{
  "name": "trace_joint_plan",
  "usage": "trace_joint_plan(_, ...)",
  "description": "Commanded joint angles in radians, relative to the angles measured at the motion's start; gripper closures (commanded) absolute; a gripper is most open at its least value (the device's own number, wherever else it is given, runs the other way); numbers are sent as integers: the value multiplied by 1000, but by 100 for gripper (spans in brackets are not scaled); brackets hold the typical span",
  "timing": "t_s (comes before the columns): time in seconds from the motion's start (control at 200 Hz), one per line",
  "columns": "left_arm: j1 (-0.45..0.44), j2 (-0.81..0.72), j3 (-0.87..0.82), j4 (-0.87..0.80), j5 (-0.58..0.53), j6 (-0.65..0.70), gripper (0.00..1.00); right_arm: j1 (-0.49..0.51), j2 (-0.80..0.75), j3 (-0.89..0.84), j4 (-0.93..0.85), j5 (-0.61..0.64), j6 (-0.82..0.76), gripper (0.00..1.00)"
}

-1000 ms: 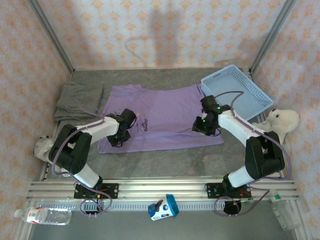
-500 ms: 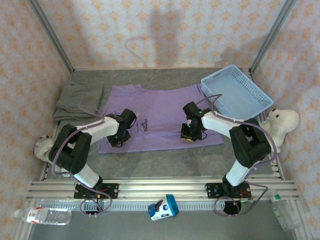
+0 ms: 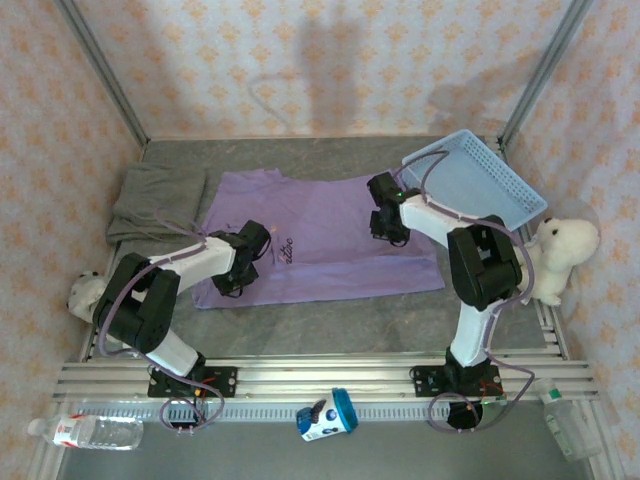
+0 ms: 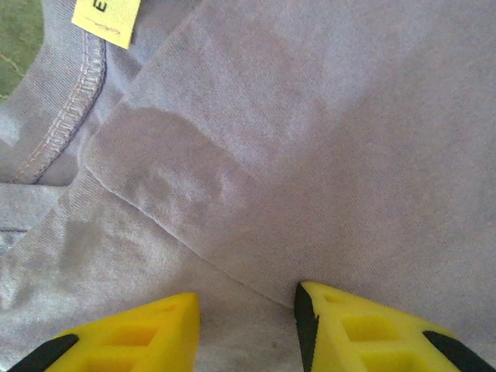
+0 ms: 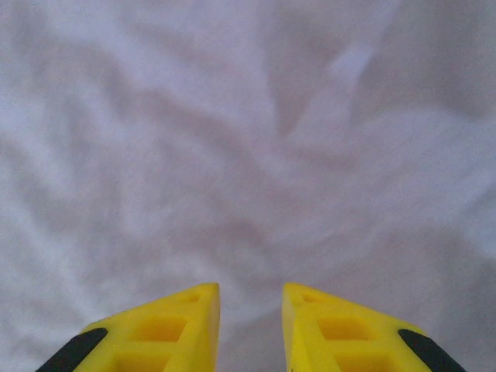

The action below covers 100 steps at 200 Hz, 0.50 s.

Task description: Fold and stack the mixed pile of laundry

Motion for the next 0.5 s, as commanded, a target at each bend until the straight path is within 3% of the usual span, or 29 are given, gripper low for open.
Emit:
trace_joint_plan(0.0, 10, 1, -28, -82, -35, 1, 62, -10, -14, 45, -55, 74, -50, 73)
trace_joint_plan(0.23, 11, -65, -16, -89, -26, -9, 60, 7, -241, -169, -55, -73, 11, 72)
trace_joint_plan(0.495, 11, -46, 19, -87, -14, -13, 60, 13, -393, -359, -30, -131, 49, 72)
